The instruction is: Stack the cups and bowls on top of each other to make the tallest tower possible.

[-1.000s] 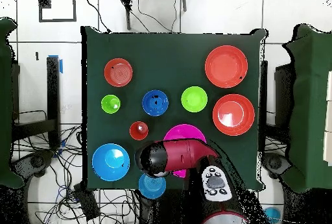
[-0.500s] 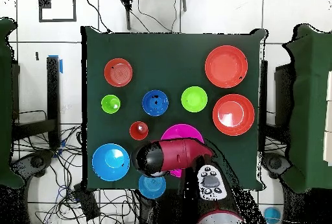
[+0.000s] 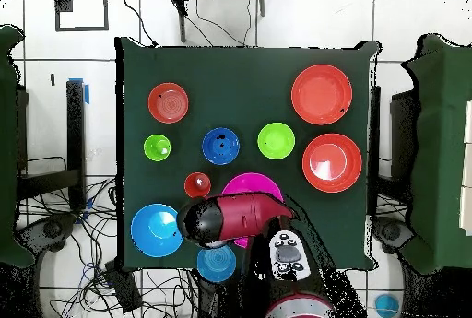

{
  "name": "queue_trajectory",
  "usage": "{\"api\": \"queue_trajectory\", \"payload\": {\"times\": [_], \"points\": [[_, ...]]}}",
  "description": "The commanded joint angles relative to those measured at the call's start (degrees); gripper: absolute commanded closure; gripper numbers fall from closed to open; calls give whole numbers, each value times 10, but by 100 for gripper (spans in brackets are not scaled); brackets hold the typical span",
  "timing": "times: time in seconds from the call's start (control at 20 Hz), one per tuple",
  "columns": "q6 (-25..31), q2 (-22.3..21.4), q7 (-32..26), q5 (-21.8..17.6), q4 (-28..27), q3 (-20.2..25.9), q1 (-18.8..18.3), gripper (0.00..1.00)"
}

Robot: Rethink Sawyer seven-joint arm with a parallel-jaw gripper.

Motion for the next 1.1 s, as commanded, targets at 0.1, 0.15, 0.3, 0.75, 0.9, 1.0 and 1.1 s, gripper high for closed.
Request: {"api": "queue_trajectory", "payload": {"times": [0.1, 0.15, 0.3, 0.75, 0.9, 1.0, 1.1], "points": [[89, -19, 49, 51, -75, 46, 27, 100], [92, -18, 51, 54, -79, 44, 31, 100], [98, -16, 62, 65, -93, 39, 39, 100], [128, -14, 74, 82, -128, 21, 65, 100], [122, -9, 73, 82, -136, 15, 71, 100], [115, -5, 72, 82, -136, 13, 73, 100], [100, -1, 69, 77, -131, 10, 74, 100]]}}
